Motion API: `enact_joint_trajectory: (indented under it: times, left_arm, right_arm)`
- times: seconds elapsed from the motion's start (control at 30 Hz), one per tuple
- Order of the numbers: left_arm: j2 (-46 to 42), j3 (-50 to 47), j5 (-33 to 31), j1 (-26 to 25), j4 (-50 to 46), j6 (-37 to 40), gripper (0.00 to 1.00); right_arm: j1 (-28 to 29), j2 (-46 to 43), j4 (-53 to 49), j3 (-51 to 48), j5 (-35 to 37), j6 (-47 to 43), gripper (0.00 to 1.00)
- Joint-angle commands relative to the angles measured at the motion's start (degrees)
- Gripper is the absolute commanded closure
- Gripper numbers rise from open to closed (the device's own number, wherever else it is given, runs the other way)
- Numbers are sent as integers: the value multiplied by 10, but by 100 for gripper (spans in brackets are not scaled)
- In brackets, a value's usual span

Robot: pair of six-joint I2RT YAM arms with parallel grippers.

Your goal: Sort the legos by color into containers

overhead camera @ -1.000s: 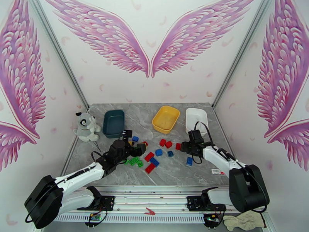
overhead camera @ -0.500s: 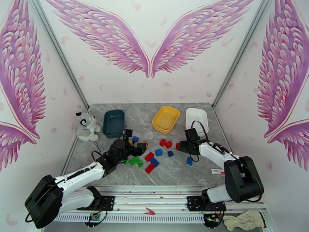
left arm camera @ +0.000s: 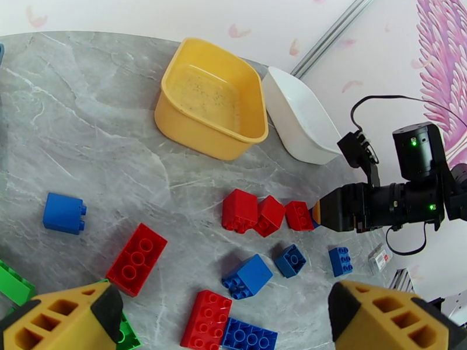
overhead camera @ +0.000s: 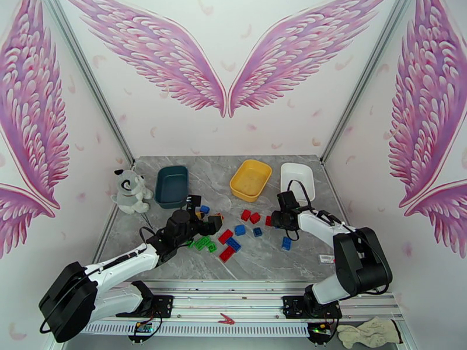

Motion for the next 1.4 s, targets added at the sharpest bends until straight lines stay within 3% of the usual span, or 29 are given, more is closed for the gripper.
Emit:
enact_joint_trajectory:
  times: [0.0, 0.2, 0.47, 0.6, 0.8, 1.2, 1.37]
  left_arm:
    - [9, 22, 4, -3, 2, 1, 1]
    - [16, 29, -10, -2, -3, 12, 1]
    - [32, 35, -44, -1, 17, 22, 1]
    - [39, 45, -36, 7, 7, 33, 1]
    - [68, 62, 29, 38, 1, 31, 1]
    - [116, 110, 0, 97, -97, 40, 2]
    - [131, 126, -4, 115, -125, 56, 7]
  right_arm:
    - [3, 6, -3, 16, 4, -3, 57]
    - [3, -25, -9, 12, 9, 2, 69]
    - [5, -91, -14, 43, -45, 17, 73]
    - [9, -50, 12, 94, -89, 41, 73]
    - [31, 55, 38, 213, -113, 74, 73]
    - [56, 284, -66, 521, -57, 85, 62]
    - [57, 311, -93, 566, -31, 73, 38]
